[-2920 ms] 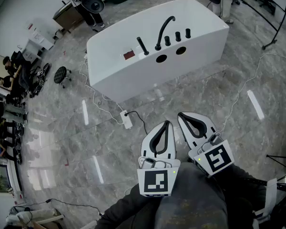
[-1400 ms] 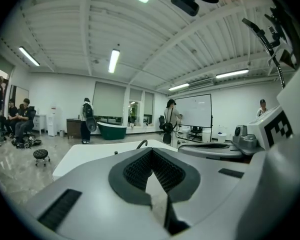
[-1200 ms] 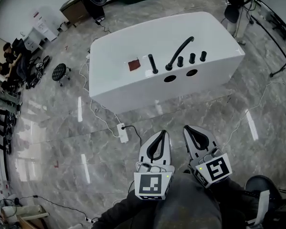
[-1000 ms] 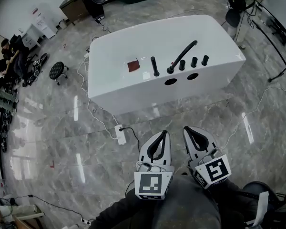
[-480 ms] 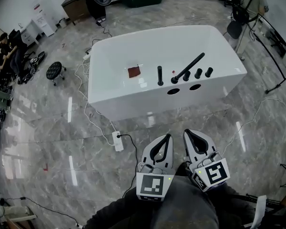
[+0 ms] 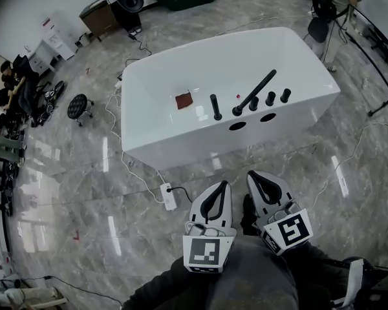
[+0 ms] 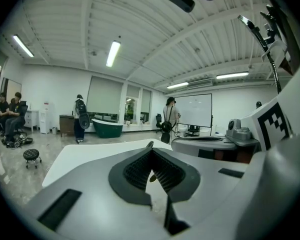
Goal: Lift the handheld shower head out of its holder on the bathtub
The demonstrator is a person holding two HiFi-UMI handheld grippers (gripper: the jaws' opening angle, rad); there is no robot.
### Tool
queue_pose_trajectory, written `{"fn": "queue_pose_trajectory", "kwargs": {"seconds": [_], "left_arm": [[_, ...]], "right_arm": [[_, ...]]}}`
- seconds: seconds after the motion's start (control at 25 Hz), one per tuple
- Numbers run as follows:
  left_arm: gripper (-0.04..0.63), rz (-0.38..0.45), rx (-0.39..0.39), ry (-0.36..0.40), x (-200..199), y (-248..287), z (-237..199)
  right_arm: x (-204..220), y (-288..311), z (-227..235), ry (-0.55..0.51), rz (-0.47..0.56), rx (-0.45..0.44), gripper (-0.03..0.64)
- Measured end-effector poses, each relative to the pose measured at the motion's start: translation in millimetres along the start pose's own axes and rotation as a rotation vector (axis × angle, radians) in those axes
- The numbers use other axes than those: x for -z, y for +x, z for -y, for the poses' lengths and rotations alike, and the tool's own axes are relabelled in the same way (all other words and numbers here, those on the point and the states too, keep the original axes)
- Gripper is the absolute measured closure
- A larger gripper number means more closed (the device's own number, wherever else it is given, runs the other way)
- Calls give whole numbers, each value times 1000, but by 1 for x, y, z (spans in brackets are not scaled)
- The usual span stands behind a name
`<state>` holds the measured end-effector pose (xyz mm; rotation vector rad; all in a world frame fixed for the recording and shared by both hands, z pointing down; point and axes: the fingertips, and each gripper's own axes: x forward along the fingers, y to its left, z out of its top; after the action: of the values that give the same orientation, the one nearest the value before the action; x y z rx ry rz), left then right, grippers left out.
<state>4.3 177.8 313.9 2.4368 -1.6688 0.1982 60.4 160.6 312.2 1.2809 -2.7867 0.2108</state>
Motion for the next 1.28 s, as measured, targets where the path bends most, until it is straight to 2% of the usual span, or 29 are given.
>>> {"fn": "queue_pose_trajectory", "kwargs": {"seconds": [0.28,0.76,0.96,1.12,1.28], "left_arm": [[594,-80,31,25,5,49,15],[594,-136,16,62,0,145,34],[594,-156,-33,46,-7,151,27],[594,-140,-92,40,-11,154,4],[594,-144,-123,12,1,159,-20]], "right_arm": [[11,12,51,68,-17,27,614],[18,45,145,146,-22,5,614],[9,59,153,148,-17,-37,614],[9,81,149,144,-24,-80,614],[20,106,143,134,-39,-108,614]]}}
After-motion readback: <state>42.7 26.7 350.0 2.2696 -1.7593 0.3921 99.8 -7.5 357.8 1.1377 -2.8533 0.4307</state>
